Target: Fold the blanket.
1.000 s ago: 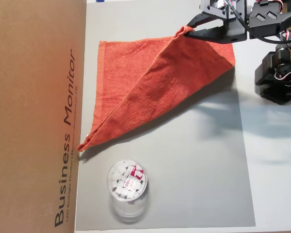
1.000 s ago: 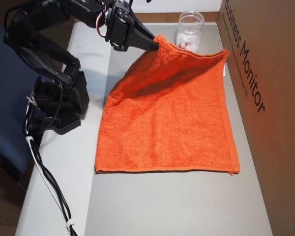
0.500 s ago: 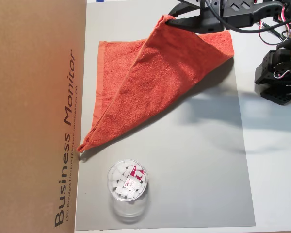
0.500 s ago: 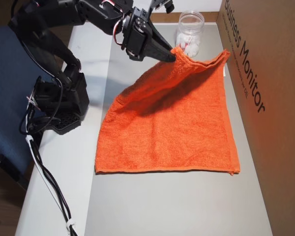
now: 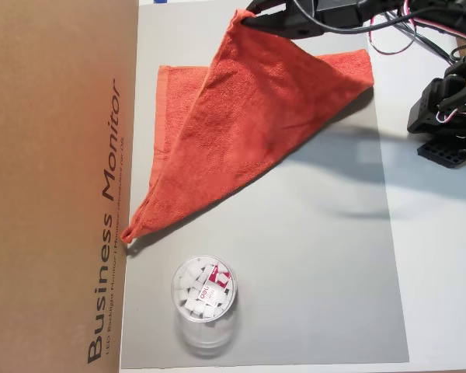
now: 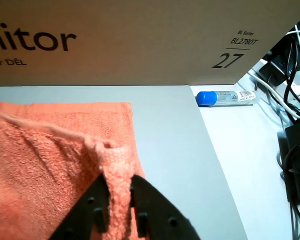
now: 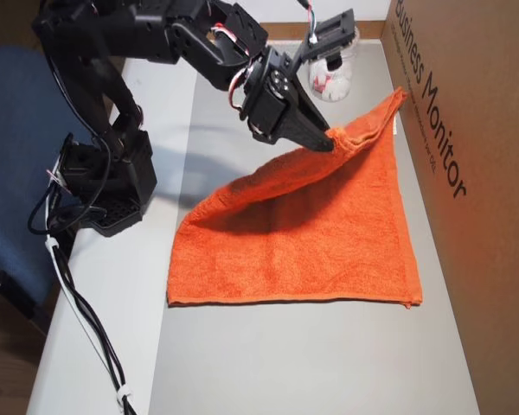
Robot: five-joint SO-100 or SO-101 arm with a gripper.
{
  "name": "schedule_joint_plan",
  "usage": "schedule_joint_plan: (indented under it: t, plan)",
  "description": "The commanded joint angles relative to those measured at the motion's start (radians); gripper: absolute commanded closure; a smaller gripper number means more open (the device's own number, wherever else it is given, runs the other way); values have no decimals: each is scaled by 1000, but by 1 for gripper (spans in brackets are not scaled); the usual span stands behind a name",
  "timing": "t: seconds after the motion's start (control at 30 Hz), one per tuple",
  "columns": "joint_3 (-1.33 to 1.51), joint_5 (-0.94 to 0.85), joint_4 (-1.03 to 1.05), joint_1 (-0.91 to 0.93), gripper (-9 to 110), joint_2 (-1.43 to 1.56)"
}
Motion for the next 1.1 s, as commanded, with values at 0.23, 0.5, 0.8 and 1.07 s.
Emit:
schedule_joint_plan:
  t: [0.23,0.5,0.8,1.07]
  plan:
    - [-193,25,-91,8,102,-183]
    - [-333,23,-92,31,102,-331]
    - [-491,35,-92,55,102,-512]
    - [-661,37,-92,40,102,-683]
